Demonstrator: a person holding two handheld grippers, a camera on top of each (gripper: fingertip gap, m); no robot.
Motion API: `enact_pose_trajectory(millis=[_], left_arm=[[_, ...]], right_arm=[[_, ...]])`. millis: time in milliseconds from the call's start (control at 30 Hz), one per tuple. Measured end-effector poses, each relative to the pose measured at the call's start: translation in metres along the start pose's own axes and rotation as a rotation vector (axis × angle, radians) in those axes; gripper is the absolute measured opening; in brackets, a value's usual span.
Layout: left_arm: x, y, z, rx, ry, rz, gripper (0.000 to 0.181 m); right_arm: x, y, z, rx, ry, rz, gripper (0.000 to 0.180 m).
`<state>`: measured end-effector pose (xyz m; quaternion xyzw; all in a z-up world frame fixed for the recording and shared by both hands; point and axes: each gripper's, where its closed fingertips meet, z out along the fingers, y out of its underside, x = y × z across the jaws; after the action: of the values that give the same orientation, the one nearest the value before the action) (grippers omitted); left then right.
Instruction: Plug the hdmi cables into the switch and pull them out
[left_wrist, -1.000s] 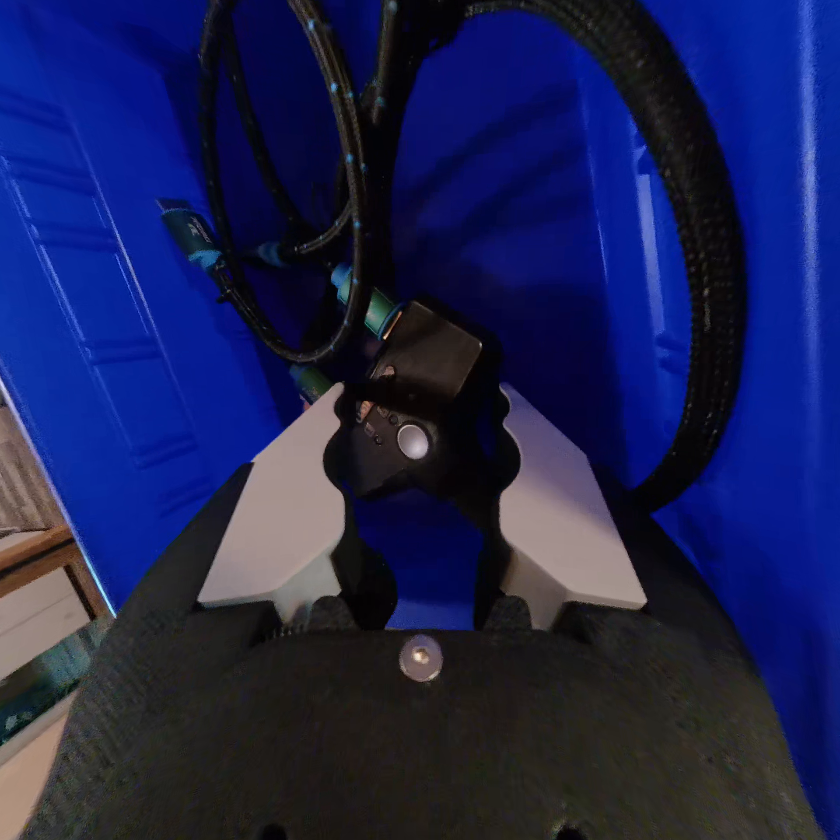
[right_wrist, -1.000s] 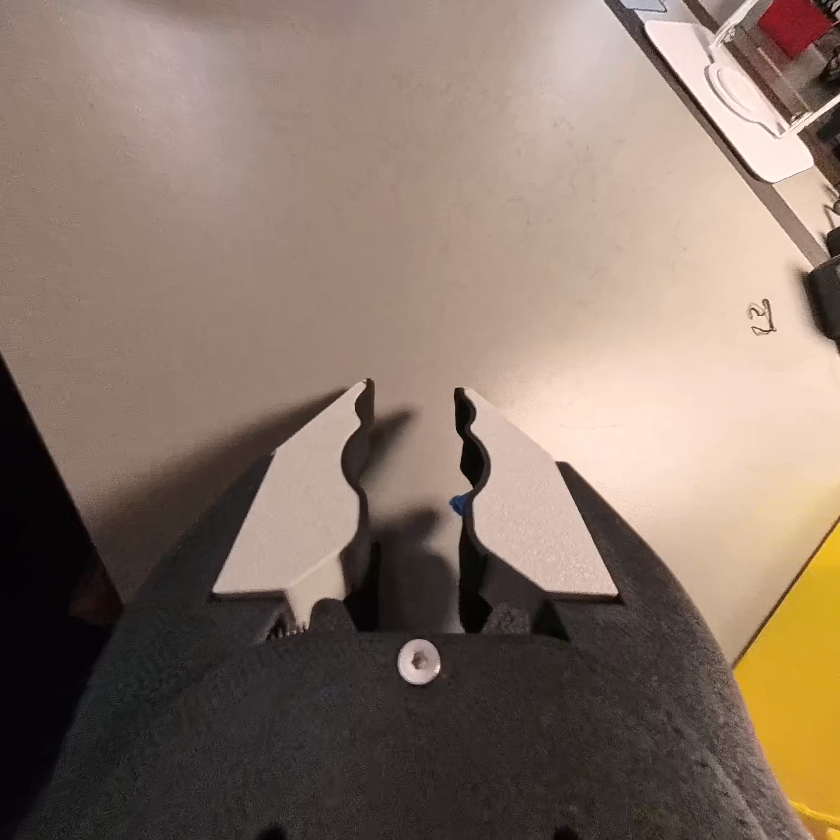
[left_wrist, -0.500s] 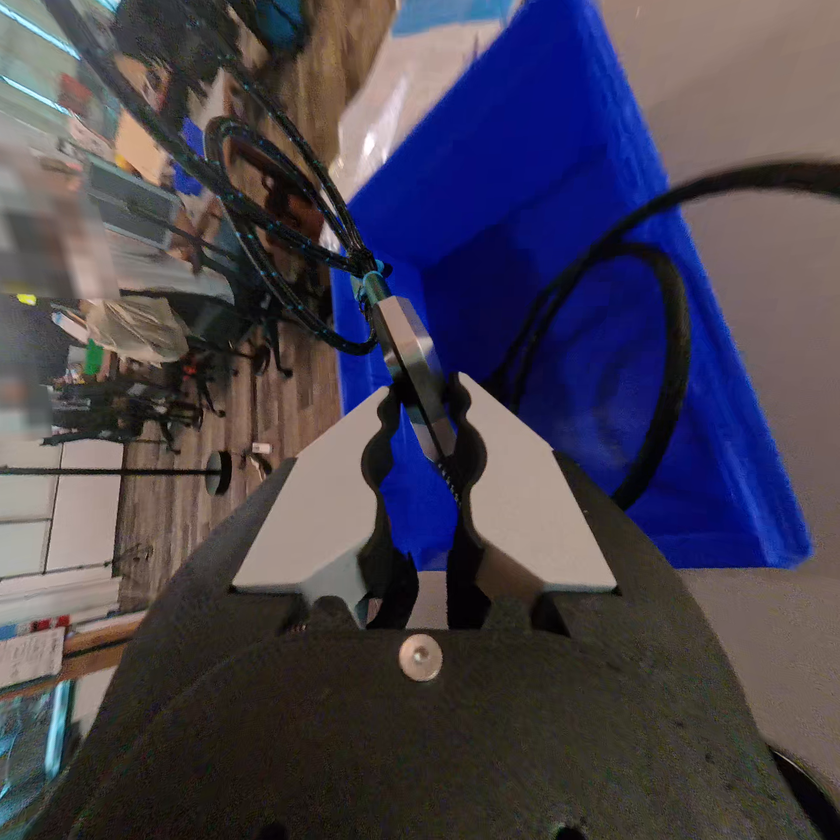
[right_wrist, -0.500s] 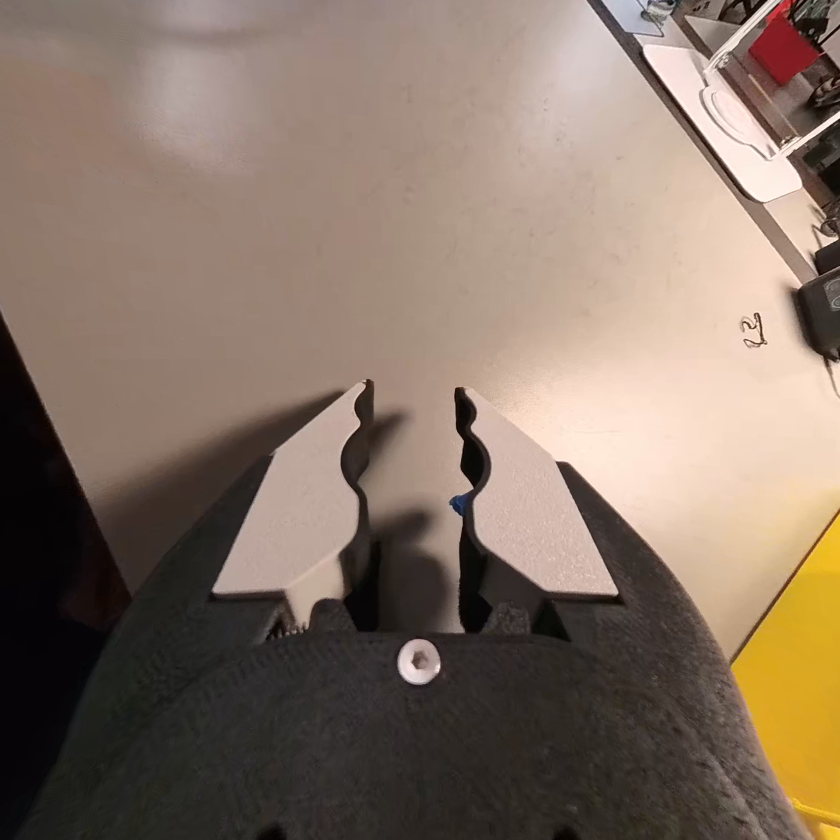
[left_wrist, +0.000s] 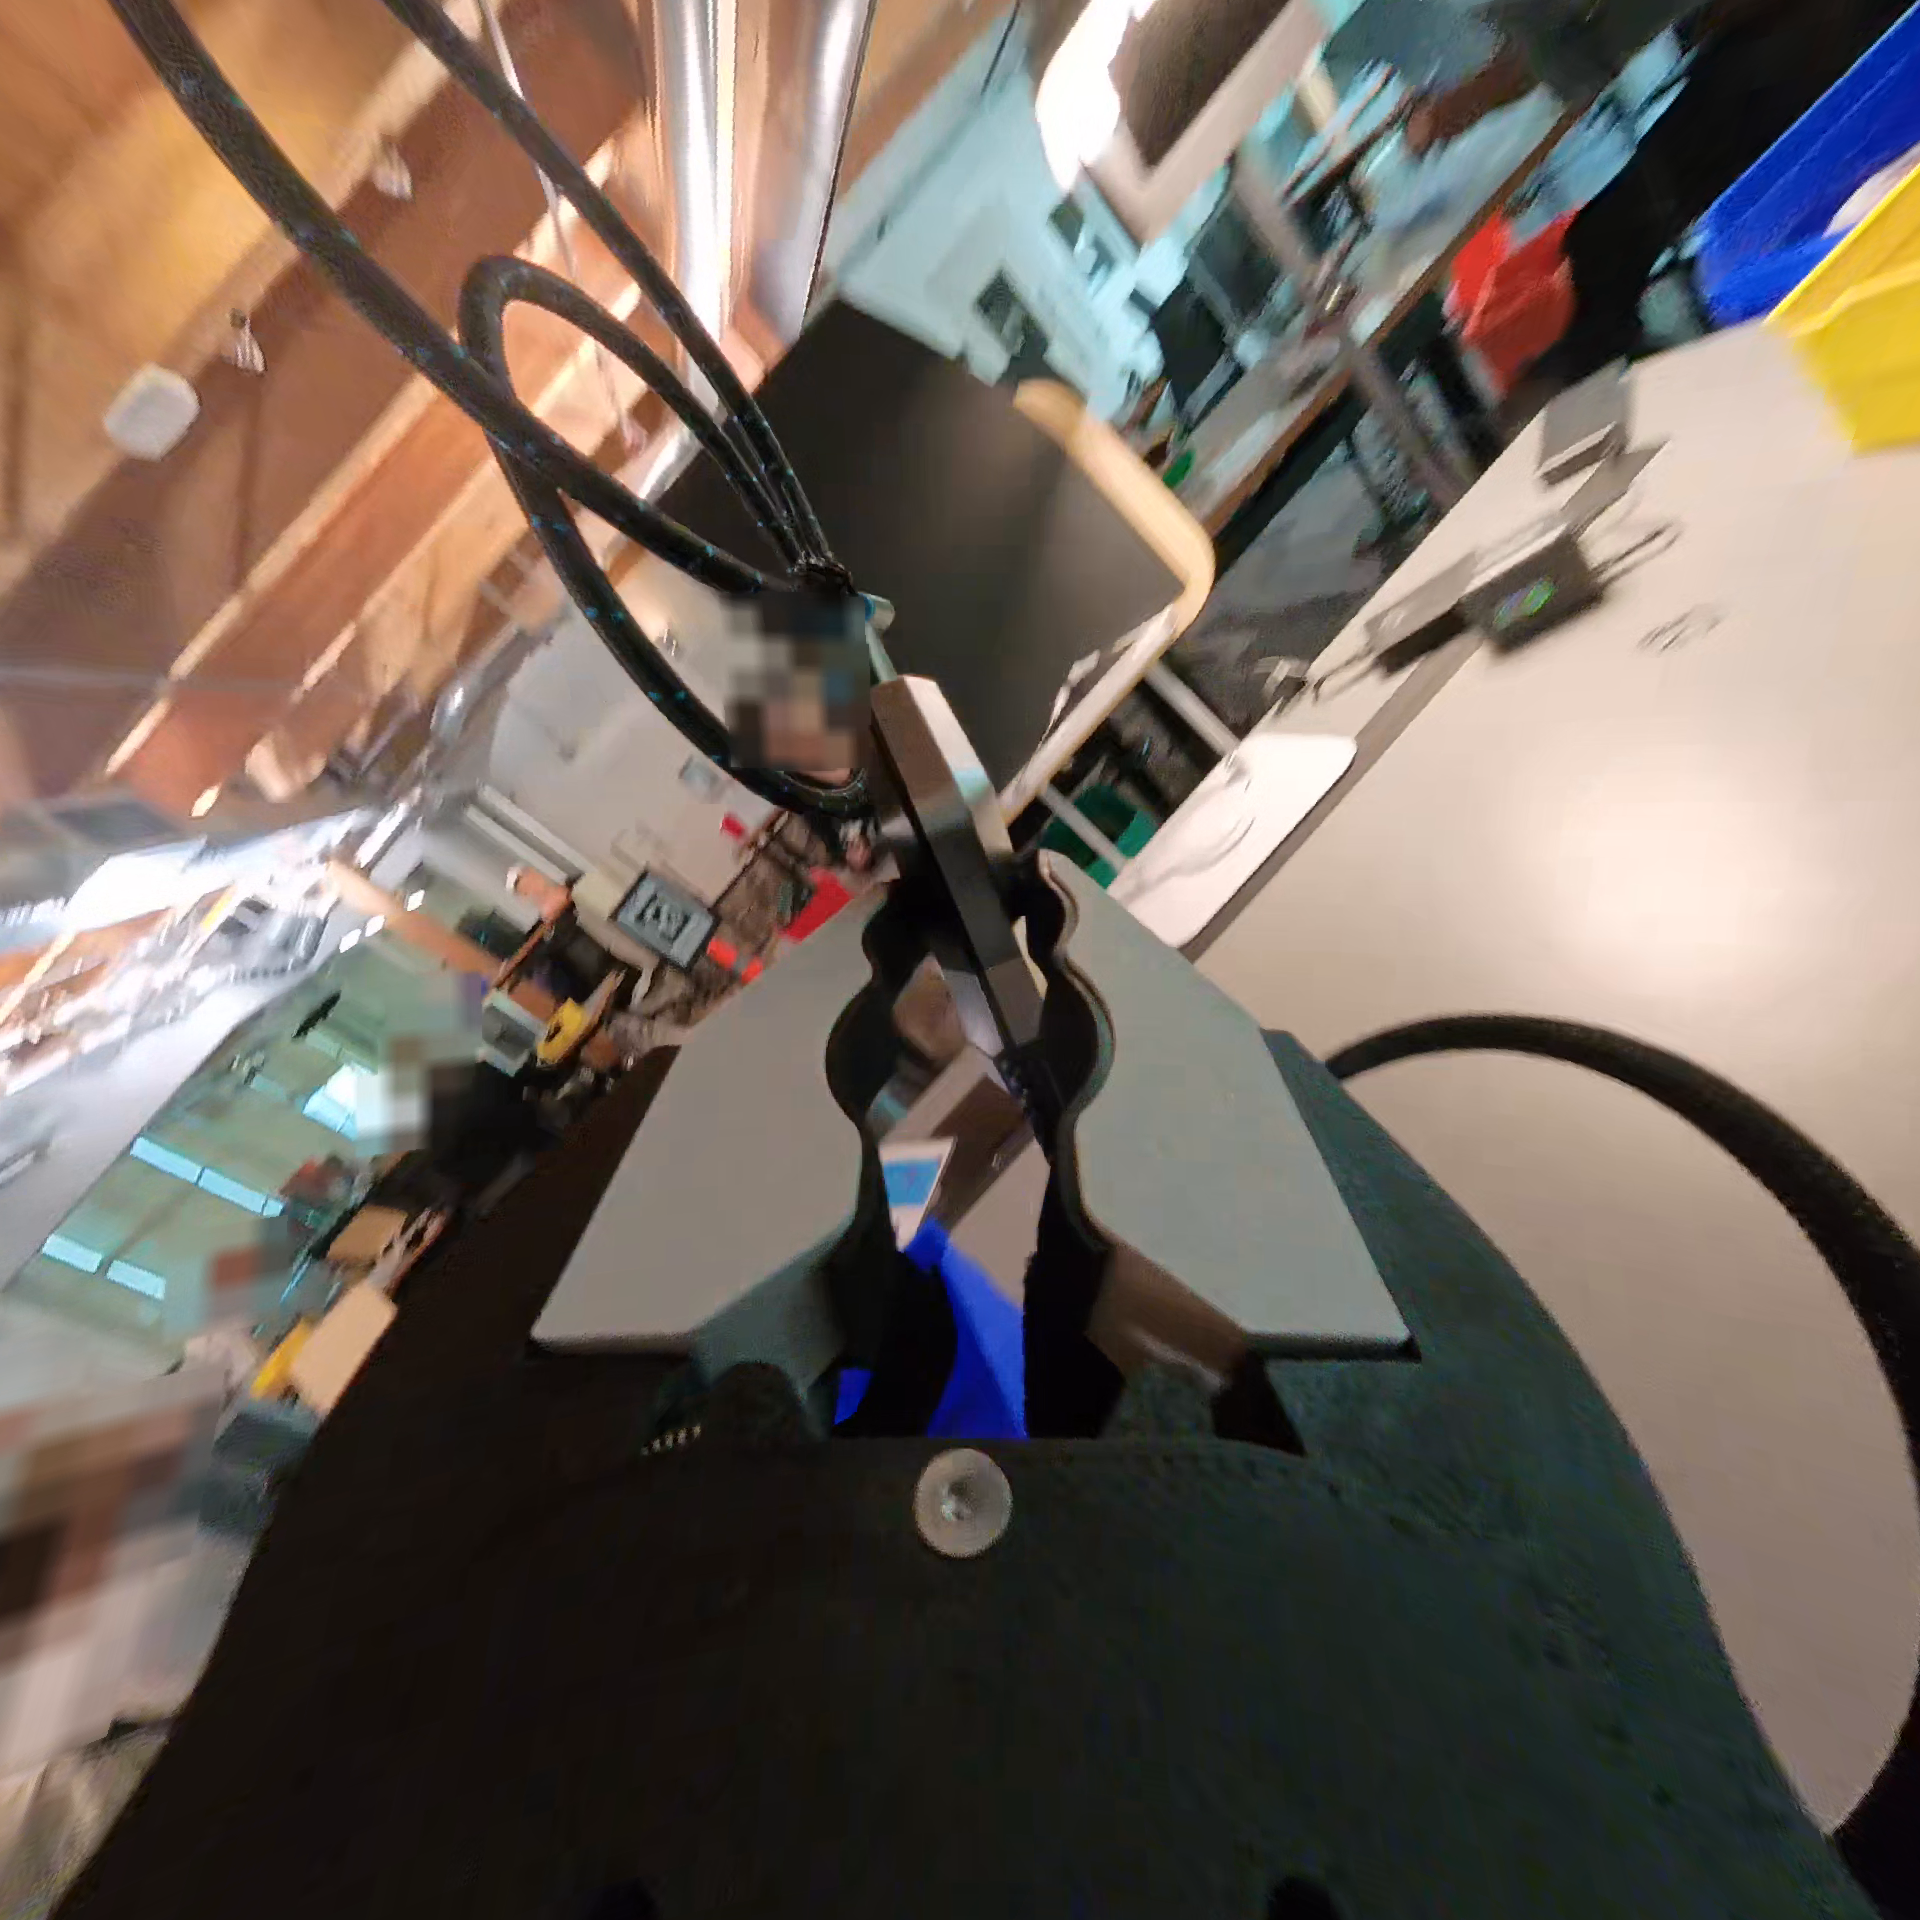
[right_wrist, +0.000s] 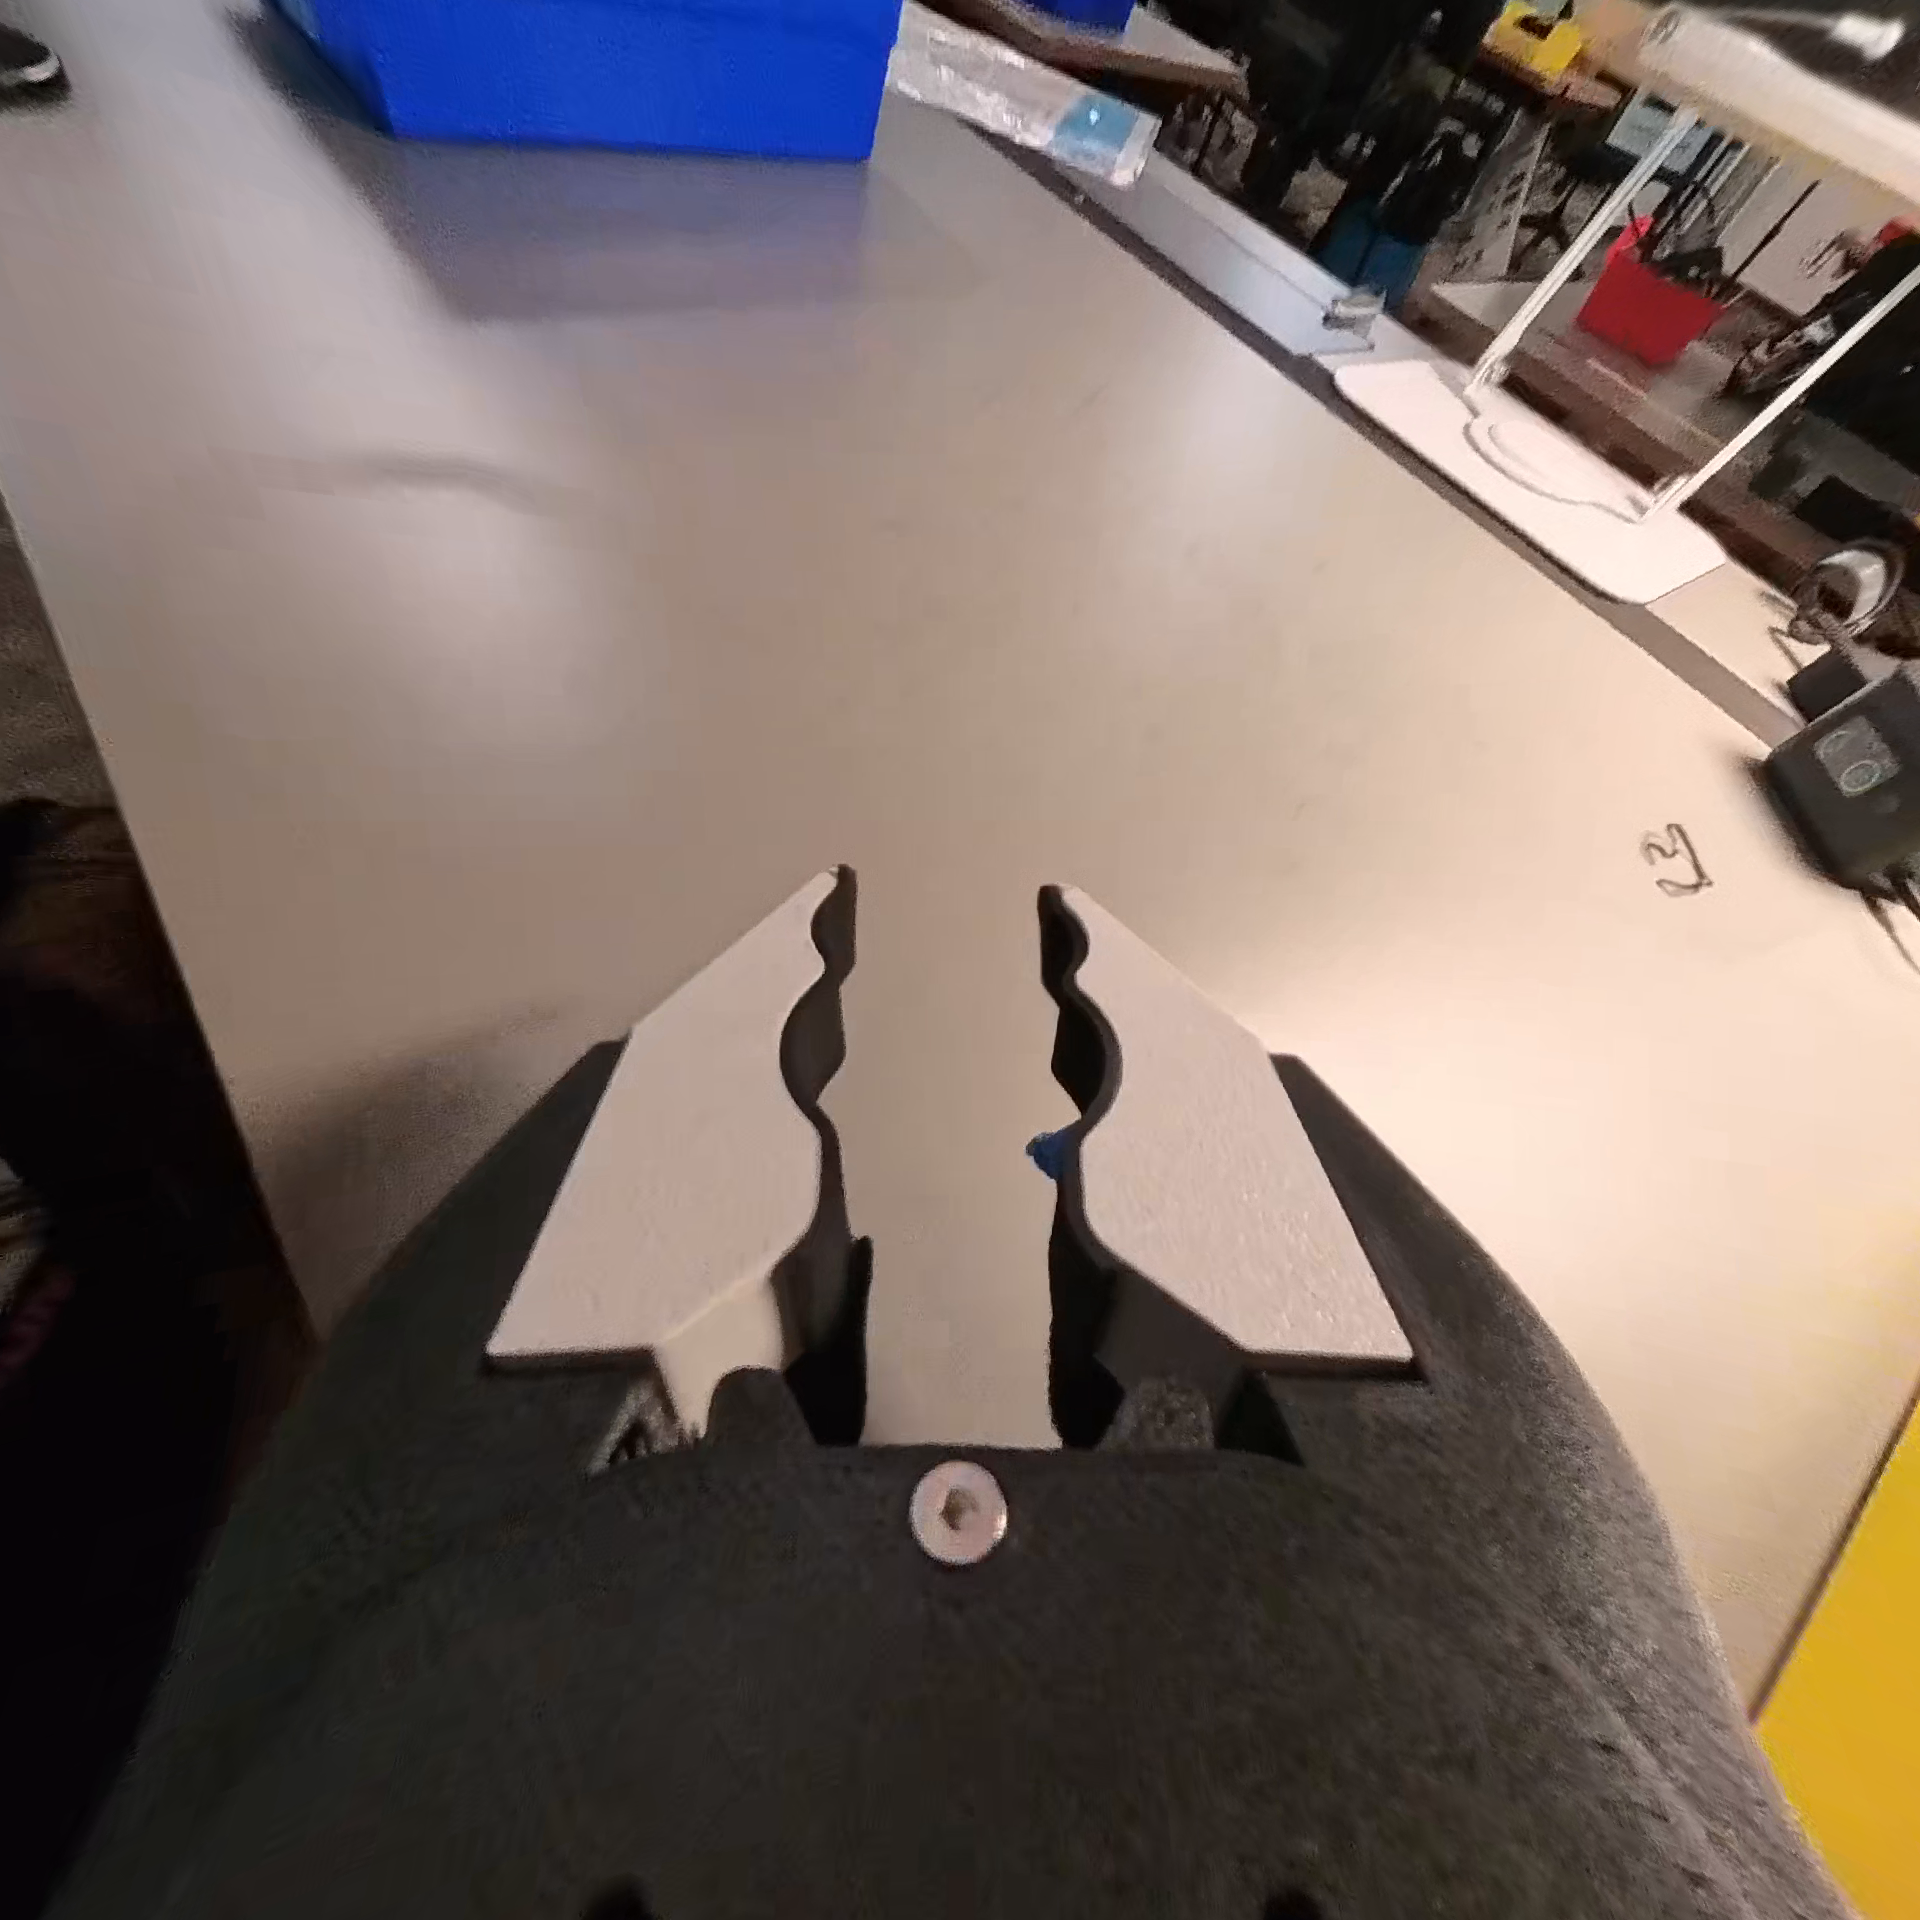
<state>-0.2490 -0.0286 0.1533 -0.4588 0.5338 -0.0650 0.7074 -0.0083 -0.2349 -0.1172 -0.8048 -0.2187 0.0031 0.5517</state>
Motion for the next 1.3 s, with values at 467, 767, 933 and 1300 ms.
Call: enact_pose_trajectory(millis=[467, 767, 933, 1300], left_arm=[[0.243, -0.024, 0.071, 0.089, 0.391, 0.379, 0.023], [0.344, 0.023, 0.074, 0.154, 0.499, 0.718, 0.022], [0.37, 0.033, 0.057, 0.278, 0.582, 0.79, 0.022], [0.348, 0.053, 0.059, 0.159, 0.513, 0.65, 0.032]], right_arm=[[-0.035, -0.07, -0.045, 0.296, 0.049, -0.208, 0.033], [-0.027, -0.049, -0.029, 0.168, 0.207, -0.518, 0.034], [-0.015, -0.016, 0.01, -0.013, 0.332, -0.798, 0.036], [0.014, -0.003, 0.054, -0.218, 0.61, -0.924, 0.013]])
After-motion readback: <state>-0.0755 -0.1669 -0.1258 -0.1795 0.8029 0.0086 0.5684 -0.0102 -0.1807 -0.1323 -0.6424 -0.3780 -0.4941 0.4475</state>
